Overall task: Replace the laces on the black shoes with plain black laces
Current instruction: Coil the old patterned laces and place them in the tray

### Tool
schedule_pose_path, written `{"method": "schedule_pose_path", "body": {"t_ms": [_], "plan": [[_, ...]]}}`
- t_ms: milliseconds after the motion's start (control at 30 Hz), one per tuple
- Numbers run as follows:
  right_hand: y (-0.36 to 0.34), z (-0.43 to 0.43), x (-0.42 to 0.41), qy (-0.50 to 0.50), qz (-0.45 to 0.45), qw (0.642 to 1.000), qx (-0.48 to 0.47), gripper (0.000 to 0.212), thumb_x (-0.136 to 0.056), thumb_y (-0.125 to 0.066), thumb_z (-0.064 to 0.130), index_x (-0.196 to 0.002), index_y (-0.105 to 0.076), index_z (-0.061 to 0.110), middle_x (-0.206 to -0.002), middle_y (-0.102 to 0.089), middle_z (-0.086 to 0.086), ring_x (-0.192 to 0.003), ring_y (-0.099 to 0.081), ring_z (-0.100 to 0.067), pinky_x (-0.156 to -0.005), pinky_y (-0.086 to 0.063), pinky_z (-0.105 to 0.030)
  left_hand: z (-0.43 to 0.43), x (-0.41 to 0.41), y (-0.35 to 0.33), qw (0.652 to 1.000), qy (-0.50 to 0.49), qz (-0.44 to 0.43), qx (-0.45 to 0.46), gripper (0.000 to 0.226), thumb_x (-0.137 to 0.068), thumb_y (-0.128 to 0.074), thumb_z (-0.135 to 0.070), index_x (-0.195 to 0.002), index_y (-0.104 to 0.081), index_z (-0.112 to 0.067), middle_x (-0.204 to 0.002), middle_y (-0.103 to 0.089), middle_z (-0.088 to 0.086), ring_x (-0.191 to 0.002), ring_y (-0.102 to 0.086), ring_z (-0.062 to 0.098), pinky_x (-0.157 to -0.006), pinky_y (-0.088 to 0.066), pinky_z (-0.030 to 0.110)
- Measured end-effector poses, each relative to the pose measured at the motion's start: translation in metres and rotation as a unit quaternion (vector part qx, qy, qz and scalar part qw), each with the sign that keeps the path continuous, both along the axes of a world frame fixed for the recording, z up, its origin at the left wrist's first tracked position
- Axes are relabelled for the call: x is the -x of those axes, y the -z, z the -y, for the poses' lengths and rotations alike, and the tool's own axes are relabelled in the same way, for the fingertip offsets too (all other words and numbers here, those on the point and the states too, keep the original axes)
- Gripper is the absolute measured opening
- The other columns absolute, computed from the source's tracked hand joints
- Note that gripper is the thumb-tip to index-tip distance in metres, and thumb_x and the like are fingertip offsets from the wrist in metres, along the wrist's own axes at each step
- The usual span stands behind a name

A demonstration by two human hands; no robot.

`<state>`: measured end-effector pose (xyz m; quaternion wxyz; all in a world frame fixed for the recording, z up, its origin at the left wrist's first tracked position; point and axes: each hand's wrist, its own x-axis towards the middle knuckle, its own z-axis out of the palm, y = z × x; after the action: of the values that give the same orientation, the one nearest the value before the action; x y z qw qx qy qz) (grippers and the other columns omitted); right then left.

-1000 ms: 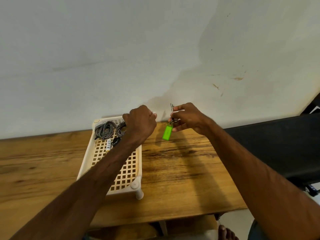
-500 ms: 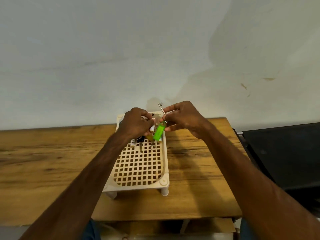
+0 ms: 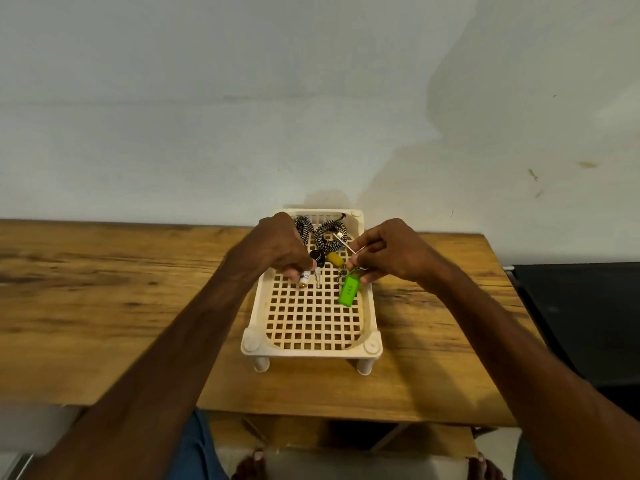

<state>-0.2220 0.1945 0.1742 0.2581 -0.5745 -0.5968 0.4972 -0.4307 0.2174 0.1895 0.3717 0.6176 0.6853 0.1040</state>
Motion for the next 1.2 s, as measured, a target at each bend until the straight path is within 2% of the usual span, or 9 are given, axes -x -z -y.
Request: {"method": "schedule_pose_path", "body": {"t_ms": [200,333,533,633,767,933,1000,1067,1200], "plan": [[0.0,0.017,0.012,0.005,0.003,1.0,0.015,0.026,-0.09,-0.071,-0.004,-0.115,-0.068,-0.005,-0.093,-0.078,-0.015,-0.078,-0.078,-0.024,-0.056,-0.06,-0.023,0.007,0.013,0.0,0.998,-0.012,-0.038,0.04,0.026,-0.075,-0.09,-0.011,-0.081,-0.07,0.006,-0.062,-0.073,0.012,-0.042,-0.064,0.012,-0.045,-0.052,0.02],[-0.001,0.022,0.014,0.004,-0.014,0.999,0.029,0.023,-0.09,-0.072,-0.003,-0.112,-0.069,-0.004,-0.091,-0.079,-0.012,-0.079,-0.078,-0.024,-0.057,-0.061,-0.023,0.012,0.023,0.002,0.998,-0.004,-0.048,0.049,0.027,-0.074,-0.091,-0.014,-0.08,-0.07,0.003,-0.064,-0.074,0.01,-0.044,-0.065,0.011,-0.044,-0.05,0.019],[-0.001,0.025,0.023,-0.002,-0.048,0.997,0.064,0.016,-0.09,-0.071,-0.002,-0.105,-0.069,-0.005,-0.091,-0.078,-0.015,-0.073,-0.077,-0.024,-0.057,-0.06,-0.022,0.018,0.019,0.016,1.0,-0.014,-0.014,0.011,0.03,-0.068,-0.091,-0.001,-0.086,-0.068,0.006,-0.057,-0.071,0.013,-0.048,-0.071,0.018,-0.041,-0.051,0.021],[0.002,0.027,0.031,-0.003,-0.045,0.996,0.075,0.016,-0.089,-0.073,0.0,-0.104,-0.071,-0.006,-0.09,-0.077,-0.019,-0.076,-0.077,-0.026,-0.06,-0.062,-0.024,0.018,0.017,0.017,1.0,-0.011,-0.007,0.005,0.03,-0.067,-0.091,0.0,-0.081,-0.066,0.005,-0.054,-0.069,0.013,-0.045,-0.07,0.018,-0.039,-0.049,0.02],[0.008,0.03,0.044,0.009,-0.035,0.996,0.082,0.015,-0.089,-0.074,0.004,-0.102,-0.071,-0.004,-0.084,-0.078,-0.016,-0.07,-0.077,-0.022,-0.057,-0.06,-0.022,0.018,0.016,0.018,1.0,-0.005,-0.019,-0.004,0.029,-0.066,-0.092,0.0,-0.075,-0.064,0.001,-0.049,-0.067,0.009,-0.043,-0.069,0.019,-0.036,-0.047,0.019],[0.016,0.031,0.056,0.033,0.045,0.998,-0.002,0.006,-0.088,-0.077,0.007,-0.086,-0.072,0.004,-0.077,-0.076,-0.01,-0.061,-0.076,-0.017,-0.053,-0.06,-0.023,0.013,0.01,0.02,0.995,0.003,-0.09,-0.041,0.039,-0.064,-0.096,-0.02,-0.067,-0.059,-0.01,-0.037,-0.058,-0.006,-0.034,-0.061,0.007,-0.03,-0.036,0.015],[0.02,0.031,0.058,0.032,0.106,0.992,-0.059,0.012,-0.087,-0.08,0.009,-0.078,-0.072,0.012,-0.073,-0.075,-0.004,-0.057,-0.074,-0.012,-0.051,-0.058,-0.022,0.012,0.009,0.021,0.989,0.007,-0.129,-0.069,0.043,-0.062,-0.096,-0.031,-0.063,-0.057,-0.014,-0.035,-0.054,-0.007,-0.036,-0.059,0.005,-0.036,-0.035,0.016],[0.023,0.031,0.058,0.023,0.148,0.983,-0.103,0.011,-0.086,-0.081,0.013,-0.078,-0.074,0.015,-0.074,-0.076,-0.001,-0.058,-0.074,-0.01,-0.057,-0.062,-0.027,0.009,0.008,0.024,0.986,0.01,-0.147,-0.077,0.043,-0.062,-0.096,-0.033,-0.062,-0.057,-0.015,-0.036,-0.055,-0.007,-0.037,-0.059,0.005,-0.039,-0.034,0.016],[0.019,0.03,0.056,0.045,0.121,0.98,-0.151,0.009,-0.084,-0.082,0.013,-0.078,-0.075,0.014,-0.068,-0.075,0.001,-0.055,-0.072,-0.008,-0.061,-0.064,-0.034,0.006,0.007,0.025,0.985,0.012,-0.159,-0.072,0.045,-0.061,-0.096,-0.034,-0.067,-0.056,-0.015,-0.043,-0.06,-0.005,-0.036,-0.057,0.005,-0.037,-0.033,0.016]]}}
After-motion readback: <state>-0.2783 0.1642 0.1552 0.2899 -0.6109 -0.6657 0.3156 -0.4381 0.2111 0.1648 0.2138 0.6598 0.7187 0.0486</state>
